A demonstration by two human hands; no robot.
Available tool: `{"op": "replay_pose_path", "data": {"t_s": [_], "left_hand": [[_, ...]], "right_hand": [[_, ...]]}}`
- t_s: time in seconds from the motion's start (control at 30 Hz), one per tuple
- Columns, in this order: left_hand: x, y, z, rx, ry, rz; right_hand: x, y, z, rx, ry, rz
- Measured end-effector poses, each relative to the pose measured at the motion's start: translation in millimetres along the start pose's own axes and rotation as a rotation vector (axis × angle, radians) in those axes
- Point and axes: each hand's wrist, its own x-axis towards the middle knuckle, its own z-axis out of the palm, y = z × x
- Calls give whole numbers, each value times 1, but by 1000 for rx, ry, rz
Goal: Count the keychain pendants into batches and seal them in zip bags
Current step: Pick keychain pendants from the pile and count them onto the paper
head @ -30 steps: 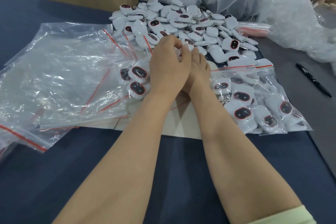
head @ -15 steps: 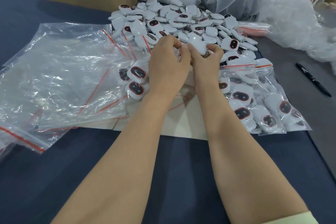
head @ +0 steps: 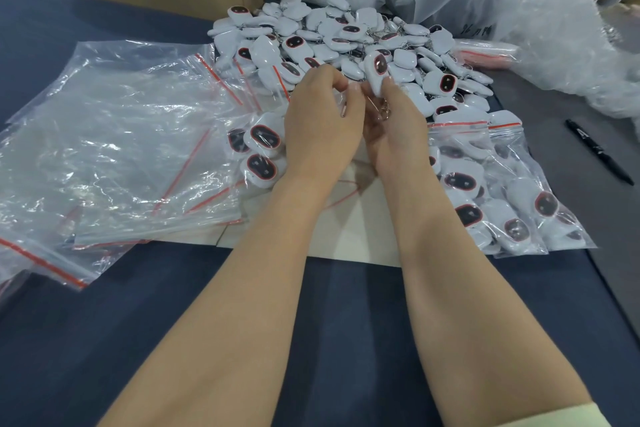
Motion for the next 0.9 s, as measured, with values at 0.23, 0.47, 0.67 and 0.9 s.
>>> {"op": "replay_pose_path", "data": {"t_s": [0.23, 0.47, 0.67, 0.9], "left_hand": [[0, 0, -1, -5, -8, -1], [0, 1, -1, -1, -14, 1], [-1, 1, -1, 0, -12, -4], [0, 1, -1, 3, -23, -9]], "right_hand": [[-3, 0, 2, -60, 2, 1], [-7, -2, 5, -166, -36, -24], [-9, 0, 5, -269, -97, -70], [-10, 1, 5, -295, -73, -103]]}}
